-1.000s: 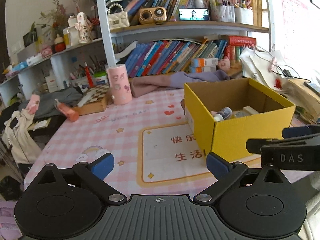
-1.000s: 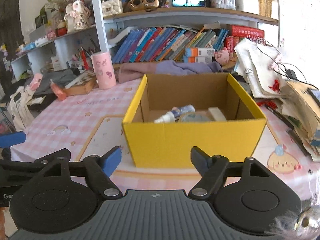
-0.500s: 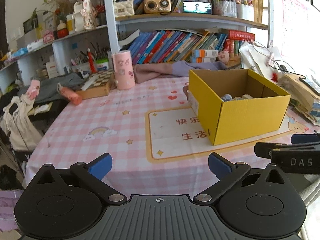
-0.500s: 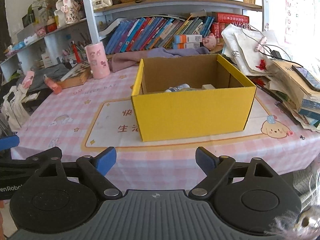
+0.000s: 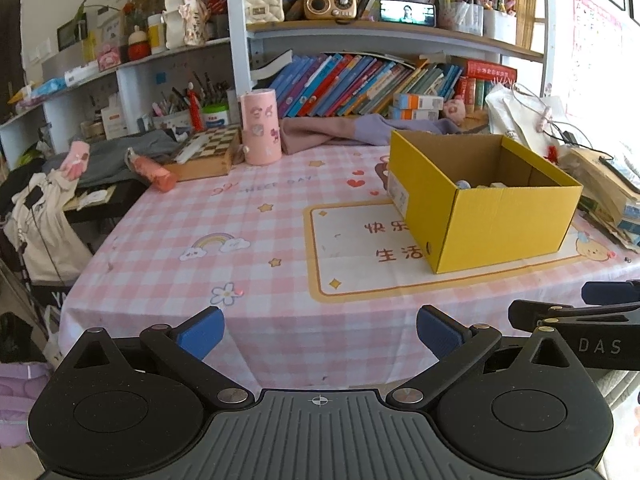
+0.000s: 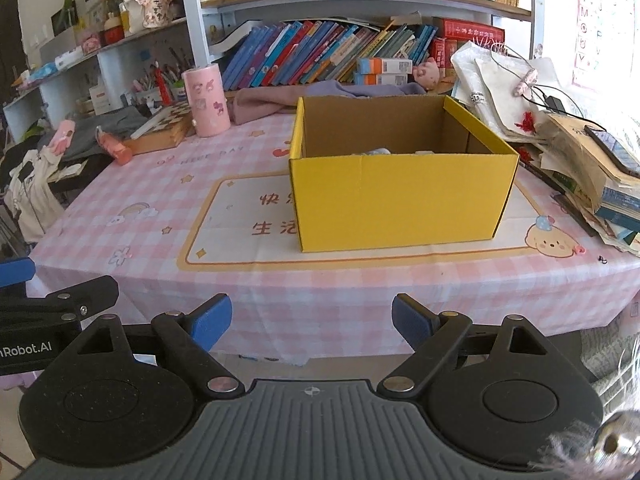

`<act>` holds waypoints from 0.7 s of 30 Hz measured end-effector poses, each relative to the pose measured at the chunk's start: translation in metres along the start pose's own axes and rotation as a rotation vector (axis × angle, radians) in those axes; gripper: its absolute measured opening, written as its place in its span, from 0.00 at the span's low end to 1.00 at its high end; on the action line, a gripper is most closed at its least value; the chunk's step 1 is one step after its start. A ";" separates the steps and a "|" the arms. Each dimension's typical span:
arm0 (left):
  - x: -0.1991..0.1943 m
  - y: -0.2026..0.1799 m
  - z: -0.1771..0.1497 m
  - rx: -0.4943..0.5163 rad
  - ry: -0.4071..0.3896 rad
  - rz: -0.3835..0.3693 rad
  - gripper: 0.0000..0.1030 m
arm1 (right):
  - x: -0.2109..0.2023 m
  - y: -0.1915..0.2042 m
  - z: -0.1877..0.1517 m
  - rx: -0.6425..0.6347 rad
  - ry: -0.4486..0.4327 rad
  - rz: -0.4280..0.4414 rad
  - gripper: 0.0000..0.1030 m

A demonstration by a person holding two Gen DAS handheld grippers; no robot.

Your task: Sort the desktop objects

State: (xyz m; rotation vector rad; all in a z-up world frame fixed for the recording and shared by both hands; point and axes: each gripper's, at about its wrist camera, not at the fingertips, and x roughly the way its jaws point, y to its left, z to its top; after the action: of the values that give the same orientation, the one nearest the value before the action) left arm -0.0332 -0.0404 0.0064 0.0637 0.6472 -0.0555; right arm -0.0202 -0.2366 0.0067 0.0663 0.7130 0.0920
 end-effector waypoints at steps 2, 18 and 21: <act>-0.001 0.002 -0.001 0.003 0.001 0.001 1.00 | 0.001 0.002 -0.001 -0.002 0.006 0.002 0.84; -0.008 0.014 -0.011 -0.009 0.019 -0.009 1.00 | 0.000 0.022 -0.010 -0.033 0.030 0.014 0.84; -0.007 0.016 -0.012 -0.004 0.034 0.005 1.00 | -0.002 0.025 -0.010 -0.043 0.027 0.012 0.84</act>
State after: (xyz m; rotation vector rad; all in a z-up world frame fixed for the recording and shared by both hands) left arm -0.0449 -0.0237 0.0012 0.0625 0.6814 -0.0482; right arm -0.0296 -0.2112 0.0023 0.0284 0.7378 0.1197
